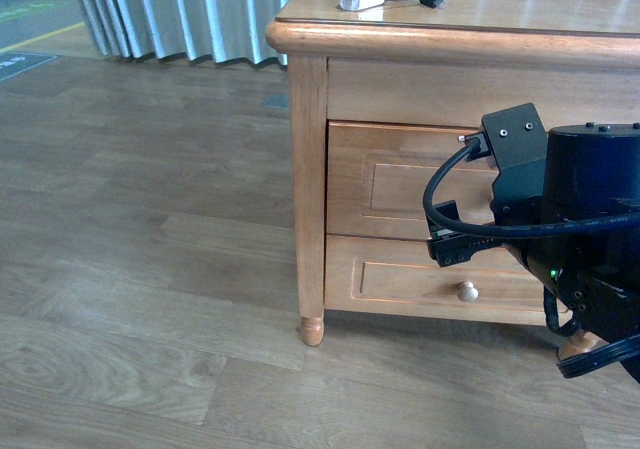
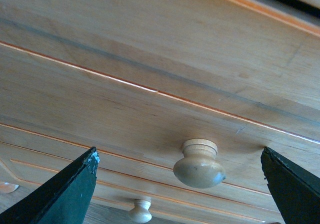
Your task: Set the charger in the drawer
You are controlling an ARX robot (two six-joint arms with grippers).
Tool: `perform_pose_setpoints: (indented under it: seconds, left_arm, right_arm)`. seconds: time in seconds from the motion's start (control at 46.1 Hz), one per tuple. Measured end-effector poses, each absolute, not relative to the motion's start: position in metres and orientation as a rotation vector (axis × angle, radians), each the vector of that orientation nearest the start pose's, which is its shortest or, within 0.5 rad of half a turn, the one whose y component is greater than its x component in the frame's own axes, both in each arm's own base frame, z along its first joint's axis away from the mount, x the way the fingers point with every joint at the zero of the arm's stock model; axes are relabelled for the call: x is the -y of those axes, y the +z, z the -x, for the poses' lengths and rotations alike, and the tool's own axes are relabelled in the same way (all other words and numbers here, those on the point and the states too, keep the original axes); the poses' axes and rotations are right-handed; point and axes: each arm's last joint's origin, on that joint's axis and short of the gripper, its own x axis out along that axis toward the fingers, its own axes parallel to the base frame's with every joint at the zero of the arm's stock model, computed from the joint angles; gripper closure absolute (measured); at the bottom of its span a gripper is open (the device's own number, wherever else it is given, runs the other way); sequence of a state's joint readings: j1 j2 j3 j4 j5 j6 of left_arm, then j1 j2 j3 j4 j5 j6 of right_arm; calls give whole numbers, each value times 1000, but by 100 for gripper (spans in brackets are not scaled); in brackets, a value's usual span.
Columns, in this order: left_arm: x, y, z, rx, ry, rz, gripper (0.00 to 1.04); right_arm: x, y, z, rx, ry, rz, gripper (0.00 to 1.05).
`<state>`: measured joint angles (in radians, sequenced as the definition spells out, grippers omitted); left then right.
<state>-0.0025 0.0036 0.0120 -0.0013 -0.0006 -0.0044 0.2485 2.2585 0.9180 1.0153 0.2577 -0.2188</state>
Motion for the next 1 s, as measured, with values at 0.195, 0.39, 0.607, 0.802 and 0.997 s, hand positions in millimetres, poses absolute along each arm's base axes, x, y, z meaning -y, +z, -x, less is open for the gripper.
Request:
perform_pose_setpoints:
  seconds: [0.195,0.39,0.607,0.802,0.997]
  left_arm:
    - [0,167,-97,7,-2,4,6]
    - [0,167,-97,7,-2,4,6]
    - [0,167,-97,7,-2,4,6]
    - [0,167,-97,7,-2,4,6]
    - [0,167,-97,7,-2,4,6]
  right_arm:
    - [-89,50,-383,-319,21,293,8]
    - [-88,51,-383,-318,13,291,29]
    - [-86,52,-385,-313,6,294,72]
    - [-85,52,-385,-314,5,297,81]
    - [-86,52,-385,-314,10,299,81]
